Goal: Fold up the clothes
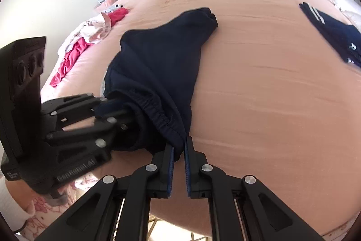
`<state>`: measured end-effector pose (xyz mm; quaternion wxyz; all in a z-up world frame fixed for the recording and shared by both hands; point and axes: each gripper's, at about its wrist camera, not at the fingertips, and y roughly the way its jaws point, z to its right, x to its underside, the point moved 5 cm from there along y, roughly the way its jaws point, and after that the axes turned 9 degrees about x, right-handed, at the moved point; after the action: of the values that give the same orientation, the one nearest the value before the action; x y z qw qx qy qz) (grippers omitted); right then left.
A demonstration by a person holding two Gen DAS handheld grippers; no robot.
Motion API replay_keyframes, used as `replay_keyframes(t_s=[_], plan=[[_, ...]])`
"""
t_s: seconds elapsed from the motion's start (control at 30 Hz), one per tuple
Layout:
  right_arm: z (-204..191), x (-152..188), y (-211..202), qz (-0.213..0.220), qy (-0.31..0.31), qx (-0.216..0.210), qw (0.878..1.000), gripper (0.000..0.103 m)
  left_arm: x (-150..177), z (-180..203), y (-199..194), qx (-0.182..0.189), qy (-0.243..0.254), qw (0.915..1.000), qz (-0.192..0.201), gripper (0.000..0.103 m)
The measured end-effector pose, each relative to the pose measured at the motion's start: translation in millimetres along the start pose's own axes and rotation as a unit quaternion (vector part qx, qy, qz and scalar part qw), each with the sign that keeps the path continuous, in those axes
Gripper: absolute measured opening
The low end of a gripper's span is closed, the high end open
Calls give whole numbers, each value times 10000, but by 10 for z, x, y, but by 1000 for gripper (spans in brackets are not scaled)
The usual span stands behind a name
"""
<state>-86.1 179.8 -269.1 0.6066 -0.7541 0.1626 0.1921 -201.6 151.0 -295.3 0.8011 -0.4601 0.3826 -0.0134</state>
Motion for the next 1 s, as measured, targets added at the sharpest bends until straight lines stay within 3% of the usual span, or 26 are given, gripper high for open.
replay_keyframes(t_s=[0.07,0.17,0.23,0.33,0.47,0.5,0.53,0.6,0.77,0.8,0.83,0.87,1.0], plan=[[-53,-41,-133,264,-75,-31,9996,4,15,92,53,-252,375,9990,-11,15],[-171,-35,-269,400,-455,-102,9981,3,34,-59,91,-522,133,9985,-89,15],[-214,21,-226,314,-709,12,9970,4,30,-133,52,-91,-210,9997,-89,15],[-214,92,-82,17,-759,56,9971,6,24,-113,-35,457,-275,9985,-145,15],[-146,60,-71,37,-521,-83,9986,6,71,-198,-104,580,-473,9956,-567,21],[-114,50,-73,57,-476,-65,9988,6,74,-214,-151,592,-507,9953,-570,28],[-83,41,-74,77,-430,-47,9990,6,80,-206,-198,599,-456,9953,-604,43],[-33,24,-82,105,-317,-56,9994,6,86,-170,-307,578,-307,9957,-654,52],[9,72,-105,58,-224,-126,9997,6,183,21,-437,368,329,9974,-530,52],[0,63,-90,22,-202,-175,9996,6,204,49,-422,368,384,9972,-520,47],[-12,66,-91,-9,-179,-220,9996,6,222,81,-379,474,345,9967,-555,32],[-29,90,-119,-28,-154,-259,9995,6,225,74,-339,497,303,9968,-553,26],[-61,150,-226,-33,-256,-387,9989,6,207,55,-188,476,-2,9981,-399,16]])
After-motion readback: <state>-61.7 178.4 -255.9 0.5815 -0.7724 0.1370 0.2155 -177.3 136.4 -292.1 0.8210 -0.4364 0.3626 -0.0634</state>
